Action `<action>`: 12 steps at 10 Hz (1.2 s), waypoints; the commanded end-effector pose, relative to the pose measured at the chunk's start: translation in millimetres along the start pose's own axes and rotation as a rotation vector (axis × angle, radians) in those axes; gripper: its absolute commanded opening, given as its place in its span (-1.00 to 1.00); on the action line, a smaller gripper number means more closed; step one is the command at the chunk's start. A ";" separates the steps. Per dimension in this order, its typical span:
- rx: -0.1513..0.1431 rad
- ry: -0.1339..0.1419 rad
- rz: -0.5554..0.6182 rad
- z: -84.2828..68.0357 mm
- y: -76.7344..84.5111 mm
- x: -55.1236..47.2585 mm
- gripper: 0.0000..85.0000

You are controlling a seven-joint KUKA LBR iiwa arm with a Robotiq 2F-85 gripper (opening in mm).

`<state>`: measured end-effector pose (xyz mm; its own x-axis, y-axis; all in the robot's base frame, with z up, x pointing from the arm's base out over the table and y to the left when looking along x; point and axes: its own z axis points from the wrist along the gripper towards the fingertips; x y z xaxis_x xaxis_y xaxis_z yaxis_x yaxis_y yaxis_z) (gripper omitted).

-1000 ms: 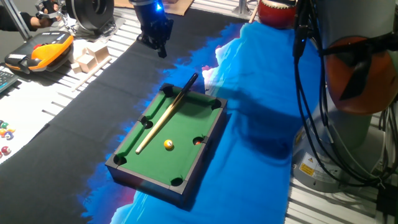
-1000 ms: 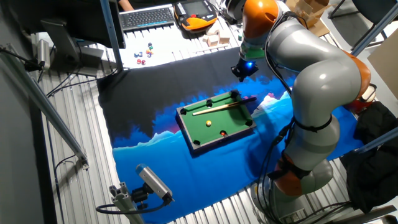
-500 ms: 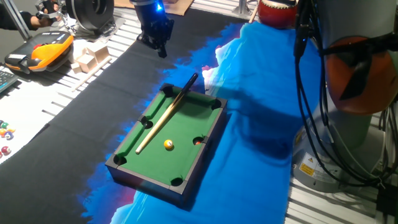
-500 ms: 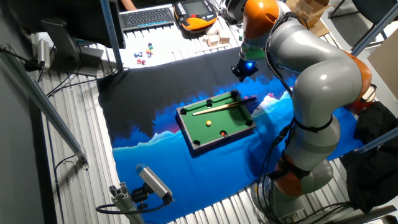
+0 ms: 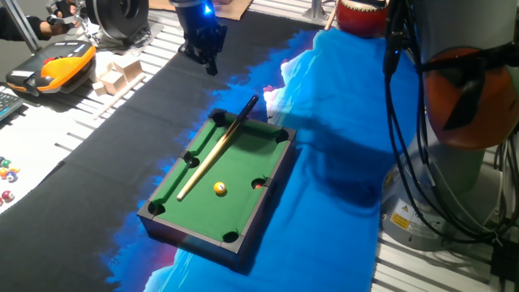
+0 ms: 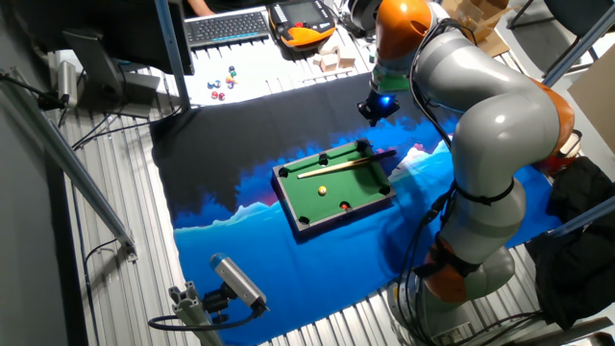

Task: Hit the pool ball

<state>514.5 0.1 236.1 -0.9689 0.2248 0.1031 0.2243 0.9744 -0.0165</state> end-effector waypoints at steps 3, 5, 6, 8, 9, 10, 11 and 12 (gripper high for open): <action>-0.003 0.004 0.029 0.1 0.0 0.1 -1.00; -0.004 0.009 0.067 0.2 0.2 0.3 -1.00; 0.002 0.001 0.114 -0.1 0.8 0.6 -1.00; 0.011 -0.007 0.292 -0.5 2.0 1.2 -1.00; -0.006 -0.031 0.393 -0.5 2.1 1.2 -1.00; -0.019 -0.045 0.468 -1.4 2.5 1.3 -1.00; -0.053 -0.042 0.525 -3.9 2.9 1.1 -1.00; -0.072 -0.041 0.557 -3.9 2.9 1.1 -1.00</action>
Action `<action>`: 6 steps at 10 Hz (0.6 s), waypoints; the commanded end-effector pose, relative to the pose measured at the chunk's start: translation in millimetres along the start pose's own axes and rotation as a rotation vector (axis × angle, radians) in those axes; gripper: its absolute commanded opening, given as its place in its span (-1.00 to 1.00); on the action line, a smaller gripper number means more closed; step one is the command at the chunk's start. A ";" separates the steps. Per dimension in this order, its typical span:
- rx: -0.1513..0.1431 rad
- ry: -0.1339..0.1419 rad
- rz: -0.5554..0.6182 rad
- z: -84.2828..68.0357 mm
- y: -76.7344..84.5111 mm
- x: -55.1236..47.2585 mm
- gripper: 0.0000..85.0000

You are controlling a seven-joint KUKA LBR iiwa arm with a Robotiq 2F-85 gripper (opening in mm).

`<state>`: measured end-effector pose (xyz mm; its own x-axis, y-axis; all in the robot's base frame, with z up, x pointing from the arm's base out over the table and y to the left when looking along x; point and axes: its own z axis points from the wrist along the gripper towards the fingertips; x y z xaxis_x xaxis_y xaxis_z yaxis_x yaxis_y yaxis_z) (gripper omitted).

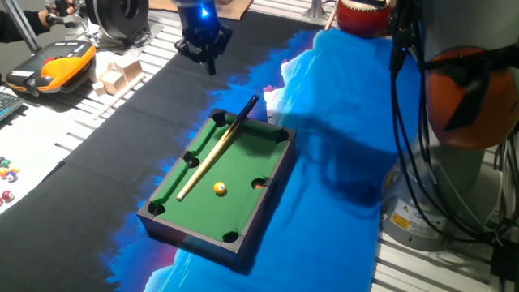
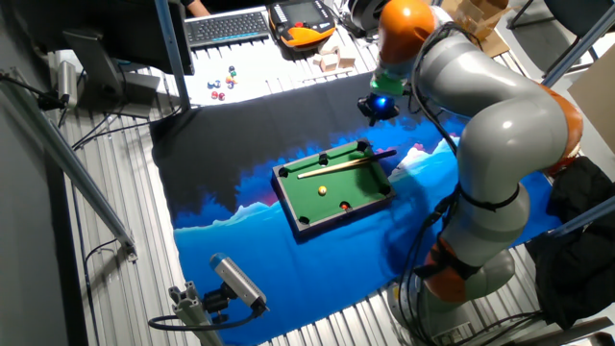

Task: Hit the pool ball

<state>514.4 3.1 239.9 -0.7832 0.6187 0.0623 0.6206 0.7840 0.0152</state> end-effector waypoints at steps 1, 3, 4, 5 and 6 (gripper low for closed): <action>-0.041 0.008 0.167 -0.2 0.1 0.0 -1.00; -0.093 0.028 0.234 -0.2 0.1 0.0 -1.00; -0.122 0.043 0.261 -0.2 0.1 0.0 -1.00; -0.124 0.040 0.279 -0.2 0.1 0.0 -1.00; -0.121 0.021 0.300 -0.2 0.1 0.0 -1.00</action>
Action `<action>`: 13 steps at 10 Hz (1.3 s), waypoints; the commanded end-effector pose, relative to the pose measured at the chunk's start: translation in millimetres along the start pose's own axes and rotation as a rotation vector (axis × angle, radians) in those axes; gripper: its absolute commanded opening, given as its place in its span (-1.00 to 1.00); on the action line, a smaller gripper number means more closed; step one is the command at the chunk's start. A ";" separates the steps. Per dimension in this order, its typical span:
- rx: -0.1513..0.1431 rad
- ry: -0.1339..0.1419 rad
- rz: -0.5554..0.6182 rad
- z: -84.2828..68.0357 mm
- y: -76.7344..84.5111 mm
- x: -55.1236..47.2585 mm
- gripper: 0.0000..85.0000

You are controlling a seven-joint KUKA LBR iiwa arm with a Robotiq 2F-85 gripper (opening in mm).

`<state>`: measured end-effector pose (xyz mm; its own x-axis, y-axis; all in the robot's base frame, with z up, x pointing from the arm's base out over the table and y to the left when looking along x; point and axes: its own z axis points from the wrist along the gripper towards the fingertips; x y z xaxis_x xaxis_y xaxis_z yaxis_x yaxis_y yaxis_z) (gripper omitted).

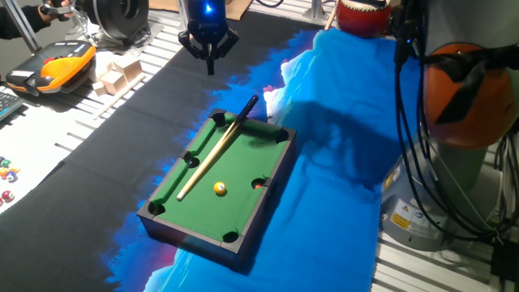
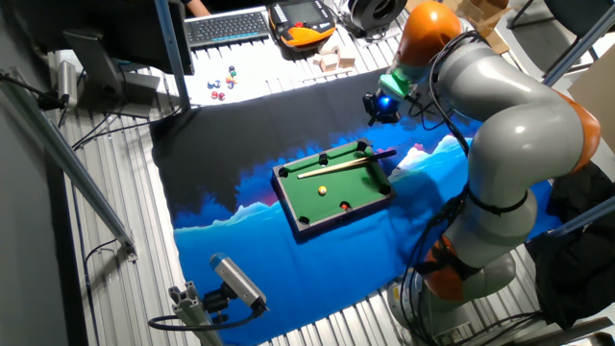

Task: Hit the pool ball

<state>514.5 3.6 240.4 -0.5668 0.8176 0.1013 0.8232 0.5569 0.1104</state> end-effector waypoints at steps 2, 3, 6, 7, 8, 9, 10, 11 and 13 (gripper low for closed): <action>0.013 -0.021 0.013 0.2 -0.3 -0.4 -1.00; 0.052 -0.051 0.001 0.2 -0.3 -0.4 -1.00; 0.101 -0.115 0.008 0.2 -0.3 -0.4 -1.00; 0.093 -0.105 0.019 0.2 -0.3 -0.4 -1.00; 0.076 -0.081 0.021 0.2 -0.3 -0.4 -1.00; 0.057 -0.061 0.038 0.2 -0.3 -0.4 -1.00; 0.075 -0.074 0.046 0.2 -0.3 -0.4 -1.00; 0.077 -0.074 0.074 0.2 -0.3 -0.4 -1.00; 0.072 -0.058 0.126 0.2 -0.3 -0.4 -1.00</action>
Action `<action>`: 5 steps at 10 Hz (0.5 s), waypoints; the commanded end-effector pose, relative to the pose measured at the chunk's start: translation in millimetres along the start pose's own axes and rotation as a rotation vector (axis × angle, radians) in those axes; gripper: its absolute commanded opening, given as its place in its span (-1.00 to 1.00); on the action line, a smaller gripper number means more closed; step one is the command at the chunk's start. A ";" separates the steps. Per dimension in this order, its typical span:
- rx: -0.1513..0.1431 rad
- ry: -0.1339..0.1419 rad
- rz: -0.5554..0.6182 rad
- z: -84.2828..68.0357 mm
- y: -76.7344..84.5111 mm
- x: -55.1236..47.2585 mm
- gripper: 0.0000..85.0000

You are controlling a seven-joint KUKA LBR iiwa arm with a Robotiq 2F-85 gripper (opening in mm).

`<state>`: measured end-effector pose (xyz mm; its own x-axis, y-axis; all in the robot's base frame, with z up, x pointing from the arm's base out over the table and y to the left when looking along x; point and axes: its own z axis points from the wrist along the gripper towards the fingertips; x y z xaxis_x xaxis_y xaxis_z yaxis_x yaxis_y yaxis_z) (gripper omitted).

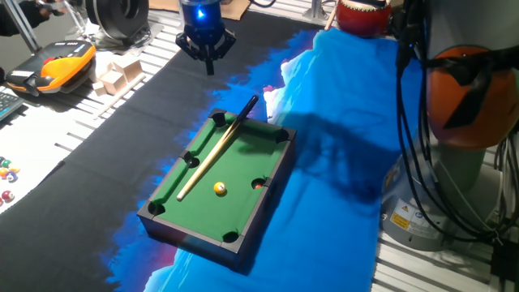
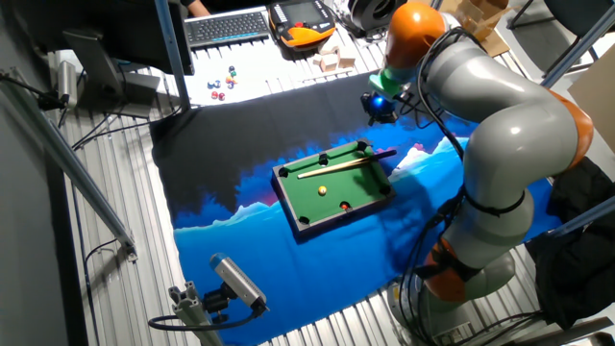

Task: Hit the pool ball

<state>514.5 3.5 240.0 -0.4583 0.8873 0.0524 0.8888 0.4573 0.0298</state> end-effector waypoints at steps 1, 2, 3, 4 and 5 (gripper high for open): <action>0.004 -0.002 0.017 -0.1 -0.2 -0.3 -1.00; 0.016 -0.007 0.028 -0.1 -0.2 -0.3 -1.00; 0.023 -0.009 0.043 -0.1 -0.2 -0.3 -1.00; 0.043 -0.019 0.045 -0.1 -0.2 -0.3 -1.00; 0.071 -0.040 0.044 -0.1 -0.2 -0.3 -1.00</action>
<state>514.5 2.9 240.1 -0.4197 0.9076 0.0132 0.9066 0.4198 -0.0416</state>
